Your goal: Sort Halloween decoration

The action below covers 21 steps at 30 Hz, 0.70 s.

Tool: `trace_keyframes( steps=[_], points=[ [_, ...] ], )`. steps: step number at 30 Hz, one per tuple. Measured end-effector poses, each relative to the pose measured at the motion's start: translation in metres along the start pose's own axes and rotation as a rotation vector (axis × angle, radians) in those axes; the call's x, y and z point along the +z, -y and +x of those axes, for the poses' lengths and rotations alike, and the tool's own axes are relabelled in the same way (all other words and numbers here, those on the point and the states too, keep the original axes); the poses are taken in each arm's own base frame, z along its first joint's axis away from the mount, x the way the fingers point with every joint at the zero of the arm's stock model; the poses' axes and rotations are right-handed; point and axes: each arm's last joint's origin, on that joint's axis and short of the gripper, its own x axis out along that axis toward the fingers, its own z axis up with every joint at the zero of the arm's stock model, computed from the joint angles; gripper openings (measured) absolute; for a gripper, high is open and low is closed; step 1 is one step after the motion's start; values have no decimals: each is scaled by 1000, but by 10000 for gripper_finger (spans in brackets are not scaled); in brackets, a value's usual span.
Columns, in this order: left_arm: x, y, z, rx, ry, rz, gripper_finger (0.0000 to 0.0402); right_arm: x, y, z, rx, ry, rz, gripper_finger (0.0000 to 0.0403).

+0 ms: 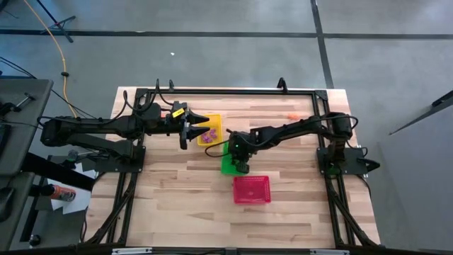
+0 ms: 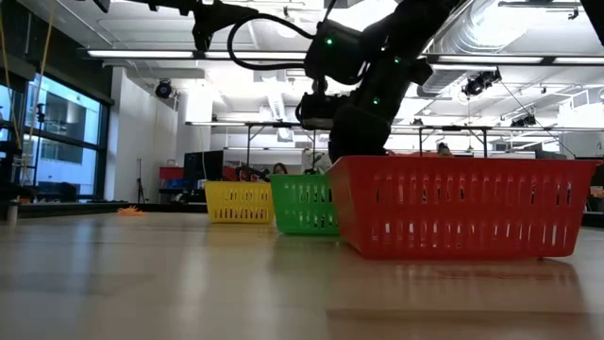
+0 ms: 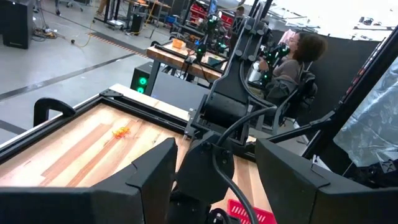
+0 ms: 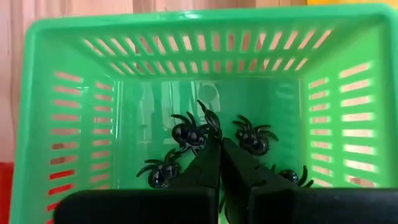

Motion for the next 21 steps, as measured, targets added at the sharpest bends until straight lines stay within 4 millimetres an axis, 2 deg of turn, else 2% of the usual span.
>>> trace_keyframes(
  steps=[11,16,21],
  points=[
    [-1,0,0,3,-8,0,209,-1,0,0,0,-5,20,0],
    [-1,0,0,3,-8,0,209,7,-1,-9,0,1,42,1],
    [-1,0,0,4,-12,0,209,13,-3,-19,28,-18,28,41]
  ],
)
